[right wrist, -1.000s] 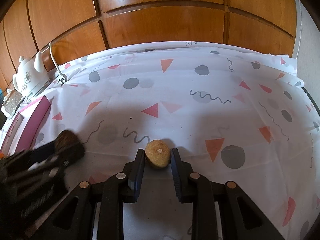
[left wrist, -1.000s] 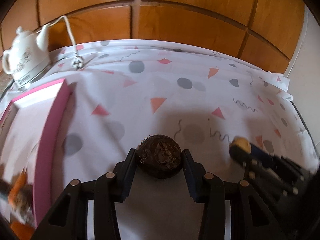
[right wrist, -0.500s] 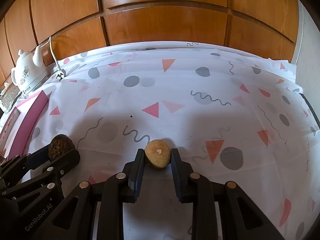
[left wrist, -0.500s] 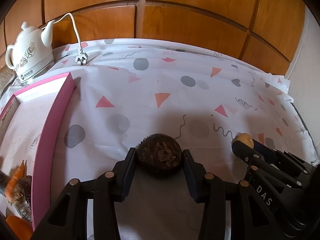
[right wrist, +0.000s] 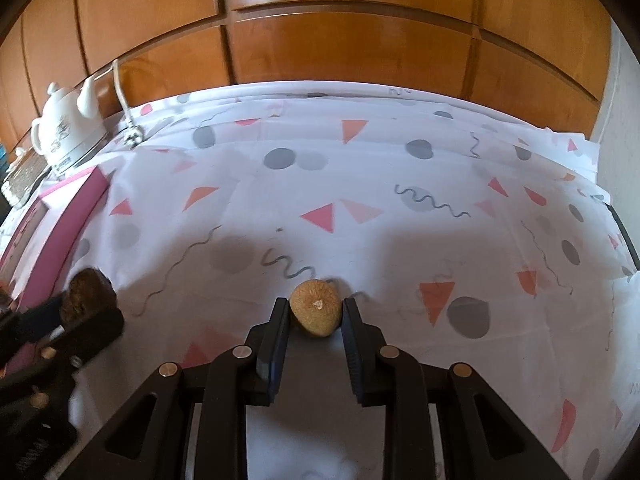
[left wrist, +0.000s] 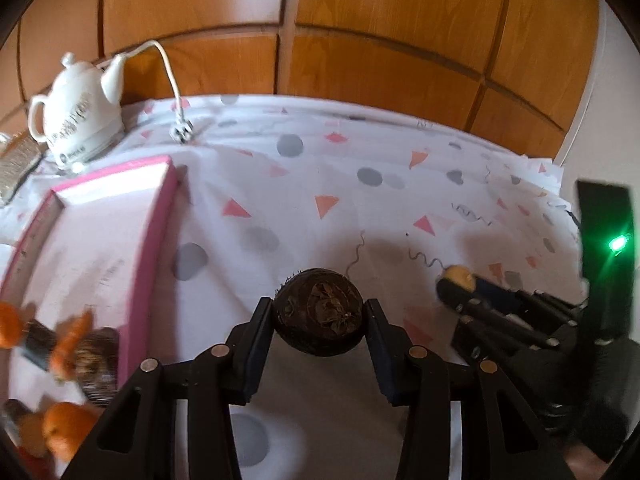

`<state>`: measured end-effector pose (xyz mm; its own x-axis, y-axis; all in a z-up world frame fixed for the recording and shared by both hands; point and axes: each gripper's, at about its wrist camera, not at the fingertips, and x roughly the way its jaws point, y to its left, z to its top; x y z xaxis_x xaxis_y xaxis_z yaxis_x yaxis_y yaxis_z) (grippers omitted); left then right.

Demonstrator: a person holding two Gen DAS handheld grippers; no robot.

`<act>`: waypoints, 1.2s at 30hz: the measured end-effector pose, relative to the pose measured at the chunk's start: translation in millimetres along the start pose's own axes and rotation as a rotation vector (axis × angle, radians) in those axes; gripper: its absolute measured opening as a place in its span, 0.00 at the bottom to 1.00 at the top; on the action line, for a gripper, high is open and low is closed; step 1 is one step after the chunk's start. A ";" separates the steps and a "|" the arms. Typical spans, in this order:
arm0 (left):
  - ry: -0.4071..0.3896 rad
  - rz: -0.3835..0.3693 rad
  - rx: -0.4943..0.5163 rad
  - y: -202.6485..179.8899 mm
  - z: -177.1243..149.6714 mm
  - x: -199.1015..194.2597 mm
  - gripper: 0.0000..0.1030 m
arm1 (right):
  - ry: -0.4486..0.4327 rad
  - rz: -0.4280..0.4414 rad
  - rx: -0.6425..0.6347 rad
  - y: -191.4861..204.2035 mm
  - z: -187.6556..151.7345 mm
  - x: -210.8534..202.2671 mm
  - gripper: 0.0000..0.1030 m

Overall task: Organize fruits
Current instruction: 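Carry the dark fruit into the tray while the right gripper carries the potato there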

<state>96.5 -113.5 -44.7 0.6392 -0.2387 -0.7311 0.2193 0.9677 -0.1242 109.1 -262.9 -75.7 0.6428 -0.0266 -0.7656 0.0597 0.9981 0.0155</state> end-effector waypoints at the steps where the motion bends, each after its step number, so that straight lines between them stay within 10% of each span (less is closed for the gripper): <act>1: -0.011 -0.006 -0.003 2.8 1.1 -6.7 0.44 | 0.001 0.003 -0.006 2.8 -0.8 -1.7 0.25; 24: -0.123 0.142 -0.145 117.8 -2.0 -85.7 0.44 | -0.003 0.403 -0.127 132.8 32.2 -39.8 0.25; 36: -0.135 0.233 -0.245 175.4 -12.6 -94.4 0.44 | 0.004 0.451 -0.253 214.0 49.1 -34.4 0.25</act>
<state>65.3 79.9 -5.9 0.7462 -0.0017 -0.6657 -0.1169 0.9841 -0.1335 137.3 -51.2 -14.5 0.5594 0.4091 -0.7209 -0.4095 0.8926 0.1888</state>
